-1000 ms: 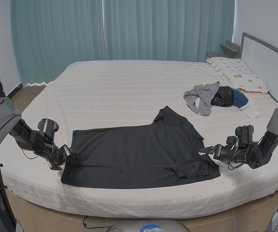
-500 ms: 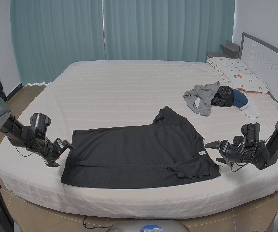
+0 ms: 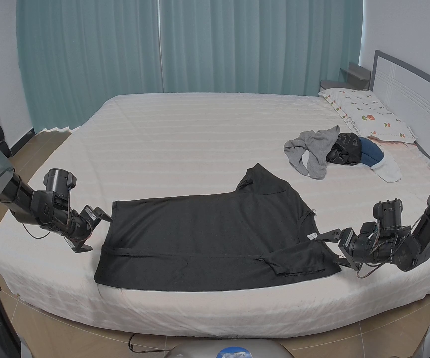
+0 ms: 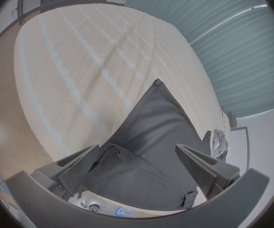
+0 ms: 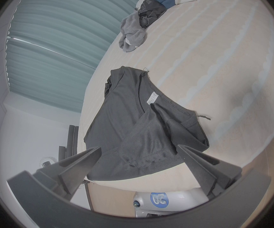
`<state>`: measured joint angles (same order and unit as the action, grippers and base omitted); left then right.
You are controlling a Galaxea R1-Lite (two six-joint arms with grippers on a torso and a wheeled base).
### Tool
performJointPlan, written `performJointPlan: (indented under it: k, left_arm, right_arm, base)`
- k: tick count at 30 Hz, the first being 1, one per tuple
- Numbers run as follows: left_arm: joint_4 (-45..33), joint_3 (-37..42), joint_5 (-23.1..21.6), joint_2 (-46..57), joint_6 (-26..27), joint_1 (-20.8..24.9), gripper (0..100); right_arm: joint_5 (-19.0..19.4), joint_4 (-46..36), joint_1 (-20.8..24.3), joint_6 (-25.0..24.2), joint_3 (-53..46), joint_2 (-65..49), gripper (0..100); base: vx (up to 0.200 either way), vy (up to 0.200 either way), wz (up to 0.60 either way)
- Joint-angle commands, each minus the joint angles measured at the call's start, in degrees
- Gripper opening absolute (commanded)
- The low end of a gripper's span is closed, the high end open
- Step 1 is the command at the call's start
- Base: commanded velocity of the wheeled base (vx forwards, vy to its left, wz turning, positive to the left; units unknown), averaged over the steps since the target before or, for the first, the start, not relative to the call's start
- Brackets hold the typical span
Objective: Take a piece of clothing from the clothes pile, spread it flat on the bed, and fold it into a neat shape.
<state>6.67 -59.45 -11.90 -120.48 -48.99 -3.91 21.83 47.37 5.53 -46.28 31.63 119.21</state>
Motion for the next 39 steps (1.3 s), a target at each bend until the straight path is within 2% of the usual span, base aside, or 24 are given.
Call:
performJointPlan:
  k: [1,4,8,15,25,31,39]
  left_arm:
    - [0.10,0.13,-0.06,0.07,-0.05,-0.04,100]
    - [0.10,0.13,-0.06,0.16,-0.66,-0.04,100]
    - [0.28,-0.49,-0.14,0.42,-2.77,-0.04,100]
    - [0.36,-0.40,-0.41,0.16,-2.95,0.13,100]
    - [0.36,-0.40,-1.46,0.07,-2.95,0.05,100]
    - [0.36,-0.14,-1.81,0.07,-2.95,0.13,100]
    - [0.36,-0.49,-2.16,-0.11,-3.04,-0.04,100]
  right_arm:
    - [-0.04,0.00,0.62,0.05,-0.08,0.67,100]
    - [-0.12,0.00,0.79,0.13,-0.17,0.76,100]
    - [-0.04,0.00,0.79,0.13,0.01,0.41,100]
    - [-0.12,0.09,0.79,-0.04,0.18,0.14,100]
    - [-0.12,5.45,0.71,-0.22,-1.40,0.50,100]
    - [-0.12,5.36,0.71,-0.13,-1.49,0.58,100]
    - [-0.12,5.36,0.71,-0.04,-1.58,0.76,100]
  base:
    - [0.200,0.000,0.00]
    - [0.200,0.000,0.00]
    - [0.000,0.000,0.00]
    - [0.000,0.000,0.00]
    - [0.000,0.000,0.00]
    - [0.200,0.000,0.00]
    - [0.000,0.000,0.00]
